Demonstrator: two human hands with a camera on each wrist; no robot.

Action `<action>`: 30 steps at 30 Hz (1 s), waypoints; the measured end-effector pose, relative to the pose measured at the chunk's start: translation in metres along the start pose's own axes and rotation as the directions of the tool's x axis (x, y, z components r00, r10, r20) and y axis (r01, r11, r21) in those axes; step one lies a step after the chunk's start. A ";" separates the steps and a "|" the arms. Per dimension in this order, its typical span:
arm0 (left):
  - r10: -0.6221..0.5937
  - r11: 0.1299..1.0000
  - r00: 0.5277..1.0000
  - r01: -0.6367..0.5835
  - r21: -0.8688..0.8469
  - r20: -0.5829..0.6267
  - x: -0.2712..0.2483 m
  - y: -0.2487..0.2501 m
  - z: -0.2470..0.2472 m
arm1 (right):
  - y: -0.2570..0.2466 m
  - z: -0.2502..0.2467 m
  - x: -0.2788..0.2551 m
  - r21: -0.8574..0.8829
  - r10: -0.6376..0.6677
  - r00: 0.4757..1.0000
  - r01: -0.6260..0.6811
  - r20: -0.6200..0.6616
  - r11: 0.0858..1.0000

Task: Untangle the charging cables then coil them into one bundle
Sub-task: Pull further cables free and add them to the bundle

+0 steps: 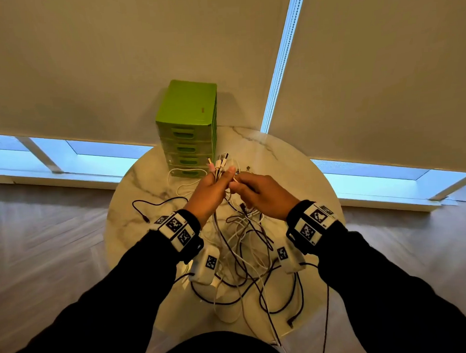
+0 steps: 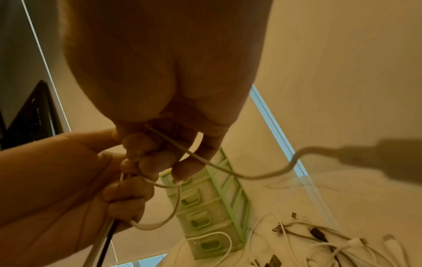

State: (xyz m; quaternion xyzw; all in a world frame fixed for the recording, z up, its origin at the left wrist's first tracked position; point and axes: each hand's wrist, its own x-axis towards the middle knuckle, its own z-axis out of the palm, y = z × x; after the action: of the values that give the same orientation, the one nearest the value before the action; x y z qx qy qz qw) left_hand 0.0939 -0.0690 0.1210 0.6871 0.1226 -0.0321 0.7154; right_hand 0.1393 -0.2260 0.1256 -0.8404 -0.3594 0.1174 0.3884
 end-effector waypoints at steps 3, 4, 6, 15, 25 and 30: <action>0.036 0.999 0.998 -0.034 0.040 -0.055 0.005 -0.001 -0.004 | 0.006 -0.001 -0.009 0.044 0.088 0.990 -0.094 0.113 0.995; 0.043 0.998 0.996 -0.039 0.049 -0.080 0.006 -0.003 -0.005 | 0.012 0.000 -0.014 0.044 0.130 0.979 -0.138 0.155 0.989; 0.078 0.992 0.991 -0.067 0.107 -0.106 0.008 -0.004 -0.006 | 0.029 0.004 -0.025 -0.004 0.221 0.957 -0.224 0.187 0.975; 0.211 0.914 0.963 -0.256 0.315 0.170 0.000 -0.022 0.043 | 0.035 -0.007 -0.071 0.065 0.298 0.952 -0.302 0.065 0.951; 0.050 0.982 0.945 0.012 -0.187 0.322 0.011 0.002 0.105 | 0.081 -0.042 -0.182 -0.078 0.685 0.715 -0.697 -0.141 0.712; -0.038 0.971 0.885 0.142 -0.192 0.465 0.002 -0.007 0.130 | 0.104 -0.015 -0.234 -0.162 0.886 0.462 -0.877 -0.026 0.453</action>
State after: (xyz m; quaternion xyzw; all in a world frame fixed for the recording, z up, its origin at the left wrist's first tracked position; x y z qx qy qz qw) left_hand 0.1119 -0.1979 0.1173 0.5698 -0.0147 -0.2126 0.7937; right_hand 0.0326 -0.4430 0.0403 -0.9276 0.1079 0.2999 0.1949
